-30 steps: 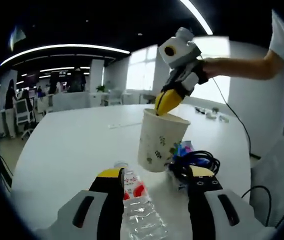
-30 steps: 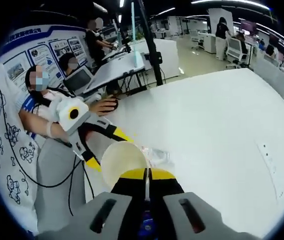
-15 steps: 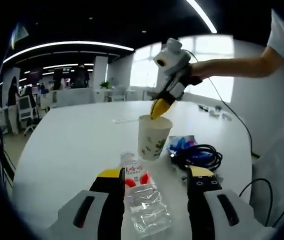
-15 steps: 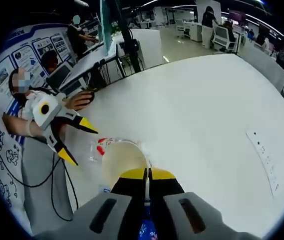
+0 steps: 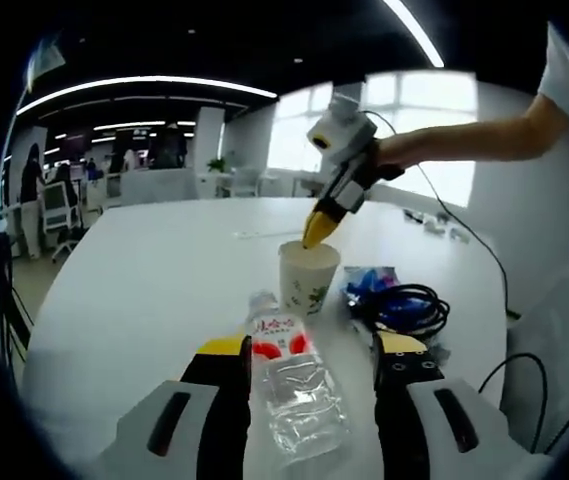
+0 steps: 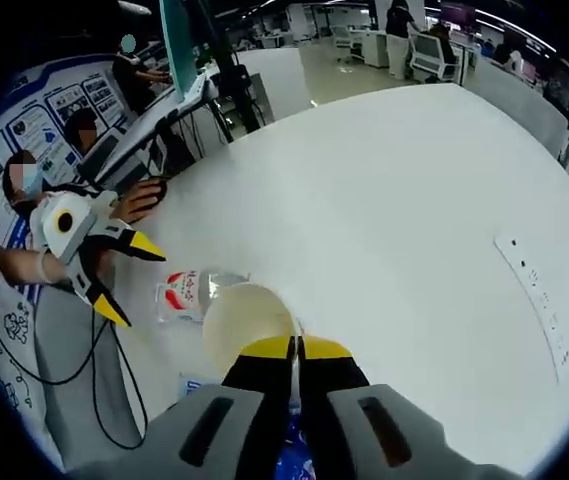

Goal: Arrange the tabletop items into an orderly group along one side of the table until the central work area is clear of visible clutter.

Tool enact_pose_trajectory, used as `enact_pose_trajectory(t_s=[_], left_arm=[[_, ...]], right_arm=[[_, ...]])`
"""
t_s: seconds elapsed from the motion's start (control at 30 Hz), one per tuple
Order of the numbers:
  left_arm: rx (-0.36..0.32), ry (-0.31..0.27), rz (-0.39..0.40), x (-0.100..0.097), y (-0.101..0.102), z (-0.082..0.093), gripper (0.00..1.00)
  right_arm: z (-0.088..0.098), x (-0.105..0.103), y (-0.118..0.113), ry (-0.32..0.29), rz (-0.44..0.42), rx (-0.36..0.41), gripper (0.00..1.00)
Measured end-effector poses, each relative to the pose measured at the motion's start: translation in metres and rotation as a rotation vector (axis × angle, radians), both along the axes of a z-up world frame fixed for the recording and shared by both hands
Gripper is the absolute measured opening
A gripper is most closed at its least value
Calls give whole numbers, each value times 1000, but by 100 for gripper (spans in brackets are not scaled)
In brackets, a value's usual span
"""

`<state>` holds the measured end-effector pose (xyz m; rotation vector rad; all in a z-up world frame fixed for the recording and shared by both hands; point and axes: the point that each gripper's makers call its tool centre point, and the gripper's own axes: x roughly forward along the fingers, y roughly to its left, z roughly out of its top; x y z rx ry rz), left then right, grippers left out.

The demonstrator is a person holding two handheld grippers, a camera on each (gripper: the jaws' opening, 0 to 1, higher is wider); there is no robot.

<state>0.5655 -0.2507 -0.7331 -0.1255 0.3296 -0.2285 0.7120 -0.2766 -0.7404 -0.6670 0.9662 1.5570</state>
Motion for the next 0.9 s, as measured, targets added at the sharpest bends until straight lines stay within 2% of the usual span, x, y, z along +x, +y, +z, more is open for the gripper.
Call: enact_pose_trajectory(t_s=[0.27, 0.7, 0.9], left_arm=[[-5, 6, -1, -1, -1, -2, 44], [-14, 15, -1, -3, -3, -6, 44], [-14, 14, -2, -3, -3, -7, 44]], right_arm=[[-2, 3, 1, 21, -15, 0, 0], [-4, 4, 0, 19, -29, -19, 0], [-5, -3, -2, 35, -9, -24, 3]])
